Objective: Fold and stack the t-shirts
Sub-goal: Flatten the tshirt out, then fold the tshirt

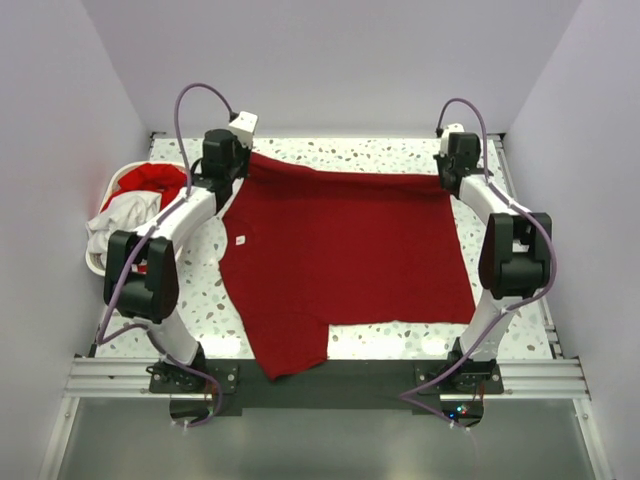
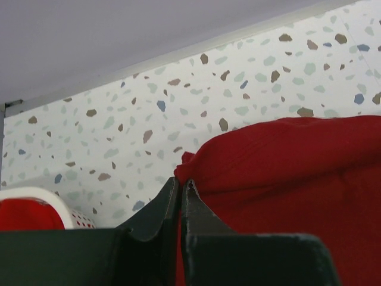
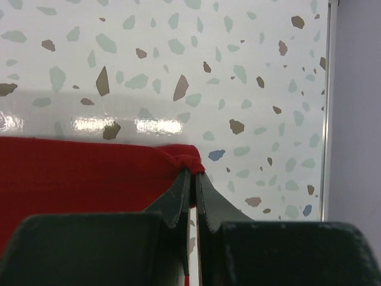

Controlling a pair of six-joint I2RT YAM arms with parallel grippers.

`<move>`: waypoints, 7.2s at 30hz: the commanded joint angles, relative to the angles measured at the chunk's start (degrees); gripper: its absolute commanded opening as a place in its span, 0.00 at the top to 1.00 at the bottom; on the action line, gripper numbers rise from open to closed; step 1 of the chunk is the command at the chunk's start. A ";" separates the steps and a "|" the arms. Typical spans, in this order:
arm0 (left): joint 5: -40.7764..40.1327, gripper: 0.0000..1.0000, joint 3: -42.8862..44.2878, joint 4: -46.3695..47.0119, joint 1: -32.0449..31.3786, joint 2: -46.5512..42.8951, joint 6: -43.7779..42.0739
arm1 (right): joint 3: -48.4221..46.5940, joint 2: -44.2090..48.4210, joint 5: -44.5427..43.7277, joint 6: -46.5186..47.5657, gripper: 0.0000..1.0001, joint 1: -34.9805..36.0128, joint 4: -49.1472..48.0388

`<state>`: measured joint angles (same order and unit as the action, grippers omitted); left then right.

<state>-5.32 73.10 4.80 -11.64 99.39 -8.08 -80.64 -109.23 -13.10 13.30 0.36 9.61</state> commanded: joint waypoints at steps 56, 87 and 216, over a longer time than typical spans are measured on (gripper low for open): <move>-14.10 1.00 19.79 0.91 0.13 16.96 -5.27 | -3.99 -5.90 -3.42 -6.97 1.00 -0.18 -2.57; -8.92 1.00 28.60 6.72 0.04 27.35 -9.24 | -7.78 -7.40 -3.33 -1.96 1.00 -0.18 -1.17; -8.65 0.03 -31.00 -12.18 -3.92 -26.97 19.94 | -23.43 -25.25 54.06 -33.61 0.91 31.72 -5.04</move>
<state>-14.50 41.76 -10.33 -15.77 72.60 12.45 -104.95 -137.56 38.22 -21.26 31.81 5.78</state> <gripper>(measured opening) 0.965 0.142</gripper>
